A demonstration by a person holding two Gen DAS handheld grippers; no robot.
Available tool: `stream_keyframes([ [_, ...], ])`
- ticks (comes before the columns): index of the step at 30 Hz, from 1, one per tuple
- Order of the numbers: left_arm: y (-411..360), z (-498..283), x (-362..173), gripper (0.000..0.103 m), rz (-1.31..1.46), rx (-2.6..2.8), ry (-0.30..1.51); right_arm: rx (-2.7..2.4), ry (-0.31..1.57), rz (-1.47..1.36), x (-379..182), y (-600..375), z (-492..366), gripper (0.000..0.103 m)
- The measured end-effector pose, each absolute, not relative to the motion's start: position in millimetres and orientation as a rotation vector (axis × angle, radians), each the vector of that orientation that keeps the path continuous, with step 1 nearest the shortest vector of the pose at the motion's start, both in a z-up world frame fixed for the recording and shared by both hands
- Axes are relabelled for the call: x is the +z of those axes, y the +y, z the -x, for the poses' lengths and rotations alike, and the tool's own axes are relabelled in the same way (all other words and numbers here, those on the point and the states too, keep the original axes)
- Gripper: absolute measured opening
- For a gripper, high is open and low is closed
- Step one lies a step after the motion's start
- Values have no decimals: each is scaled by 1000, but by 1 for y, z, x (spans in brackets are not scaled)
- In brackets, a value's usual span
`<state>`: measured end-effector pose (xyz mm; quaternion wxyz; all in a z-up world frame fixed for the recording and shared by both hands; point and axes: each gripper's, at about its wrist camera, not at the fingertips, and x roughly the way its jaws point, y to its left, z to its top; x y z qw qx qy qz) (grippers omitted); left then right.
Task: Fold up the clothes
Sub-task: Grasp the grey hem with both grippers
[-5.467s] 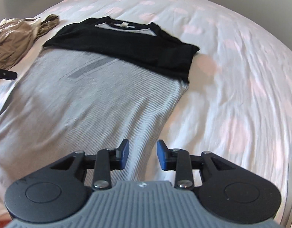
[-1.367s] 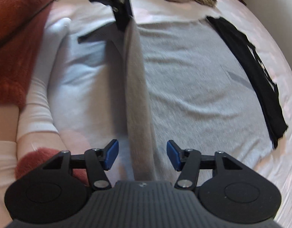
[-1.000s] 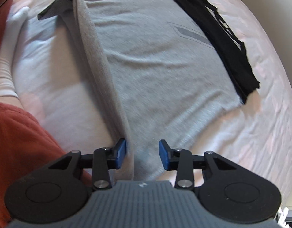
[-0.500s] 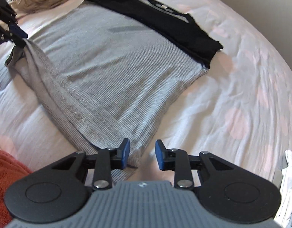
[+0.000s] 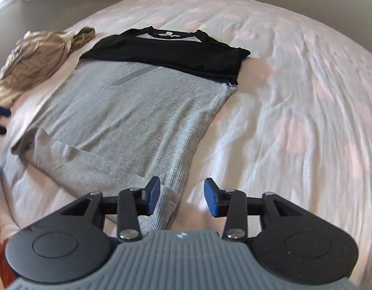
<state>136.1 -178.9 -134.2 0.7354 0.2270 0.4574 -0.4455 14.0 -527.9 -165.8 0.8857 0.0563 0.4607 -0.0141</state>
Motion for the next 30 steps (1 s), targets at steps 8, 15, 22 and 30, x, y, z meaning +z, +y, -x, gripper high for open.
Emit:
stream_keyframes([
  [8,-202,-103,-160,58,-786,-1032,1009,-9,1011,-142,-173,-527,-18,44],
  [15,-209,-102,-178,53,-846,-973,1022,29,1062,-102,-180,-520,-25,43],
  [22,-201,-114,-173,25,-744,-909,1018,48,1146,-43,-194,-509,-39,20],
  [30,-189,-125,-159,8,-612,-859,987,19,992,0,-173,-504,-16,8],
])
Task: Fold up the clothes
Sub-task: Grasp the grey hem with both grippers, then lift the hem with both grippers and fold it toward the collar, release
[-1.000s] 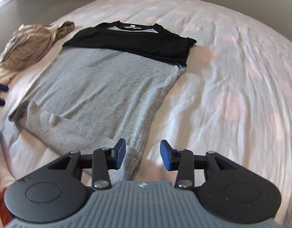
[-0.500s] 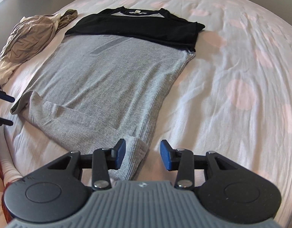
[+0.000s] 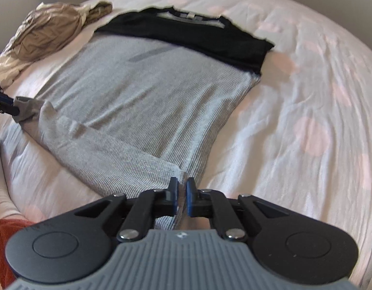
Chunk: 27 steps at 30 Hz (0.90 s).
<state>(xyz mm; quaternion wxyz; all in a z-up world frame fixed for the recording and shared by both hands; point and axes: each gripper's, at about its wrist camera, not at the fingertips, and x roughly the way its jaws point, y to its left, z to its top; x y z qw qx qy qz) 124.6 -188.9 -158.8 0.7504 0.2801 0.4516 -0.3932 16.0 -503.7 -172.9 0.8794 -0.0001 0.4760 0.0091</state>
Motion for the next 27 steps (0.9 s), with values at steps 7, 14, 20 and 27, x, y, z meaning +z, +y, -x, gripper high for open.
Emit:
stream_keyframes([
  [7,-160,-147,-131,7,-401,-776,944,-49,843,32,-144,-503,10,7],
  [14,-150,-175,-85,7,-302,-711,817,-110,694,126,-99,-500,15,7],
  [20,-167,-203,-41,7,-310,-675,691,-155,623,246,-55,-507,-21,7],
  [27,-208,-251,-15,7,-382,-610,569,-230,582,343,-25,-526,-89,7],
])
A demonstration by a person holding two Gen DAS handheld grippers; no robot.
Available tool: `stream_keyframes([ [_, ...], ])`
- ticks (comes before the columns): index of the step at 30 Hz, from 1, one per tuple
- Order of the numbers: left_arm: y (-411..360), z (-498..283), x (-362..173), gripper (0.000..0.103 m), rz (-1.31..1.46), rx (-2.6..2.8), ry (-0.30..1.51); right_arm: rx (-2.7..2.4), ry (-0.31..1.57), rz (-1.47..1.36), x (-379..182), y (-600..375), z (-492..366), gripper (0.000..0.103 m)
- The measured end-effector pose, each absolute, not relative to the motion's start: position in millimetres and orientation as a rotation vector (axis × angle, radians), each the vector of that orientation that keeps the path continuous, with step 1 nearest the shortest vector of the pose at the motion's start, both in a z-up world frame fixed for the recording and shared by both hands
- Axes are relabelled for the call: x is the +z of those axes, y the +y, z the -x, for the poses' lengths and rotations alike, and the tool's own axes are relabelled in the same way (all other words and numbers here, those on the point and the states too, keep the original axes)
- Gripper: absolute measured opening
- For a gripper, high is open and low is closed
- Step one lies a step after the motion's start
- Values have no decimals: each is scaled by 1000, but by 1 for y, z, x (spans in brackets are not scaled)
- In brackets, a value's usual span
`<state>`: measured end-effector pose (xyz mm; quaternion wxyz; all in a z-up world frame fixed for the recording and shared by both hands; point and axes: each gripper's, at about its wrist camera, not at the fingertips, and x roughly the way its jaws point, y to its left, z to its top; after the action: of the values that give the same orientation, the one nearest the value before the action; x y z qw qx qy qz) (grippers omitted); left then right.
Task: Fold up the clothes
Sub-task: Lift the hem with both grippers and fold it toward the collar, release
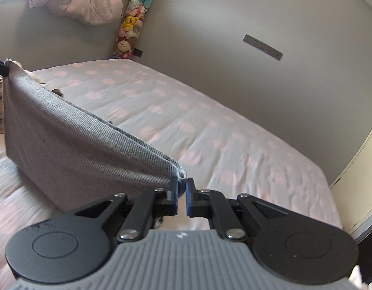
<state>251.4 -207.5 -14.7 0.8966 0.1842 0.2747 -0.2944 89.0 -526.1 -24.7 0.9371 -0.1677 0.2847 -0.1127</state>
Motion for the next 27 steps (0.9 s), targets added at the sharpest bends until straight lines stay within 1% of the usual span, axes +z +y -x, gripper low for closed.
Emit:
stream_keyframes([
  [4,-230,-288,-14,7,-412,-584,539,-259,581,362,-22,-542,-135,7],
  [9,-258,-338,-36,7,-444,-562,552,-281,606,372,-37,-561,-200,7],
  [18,-305,-424,-113,7,-505,-542,632,-276,702,379,-115,-599,-306,7],
  [22,-319,-452,-148,7,-519,-541,673,-269,747,360,-153,-612,-336,7],
  [26,-325,-465,-174,7,-527,-548,714,-269,778,336,-178,-620,-349,8],
  [27,-325,-467,-178,9,-524,-548,724,-274,782,331,-181,-621,-350,12],
])
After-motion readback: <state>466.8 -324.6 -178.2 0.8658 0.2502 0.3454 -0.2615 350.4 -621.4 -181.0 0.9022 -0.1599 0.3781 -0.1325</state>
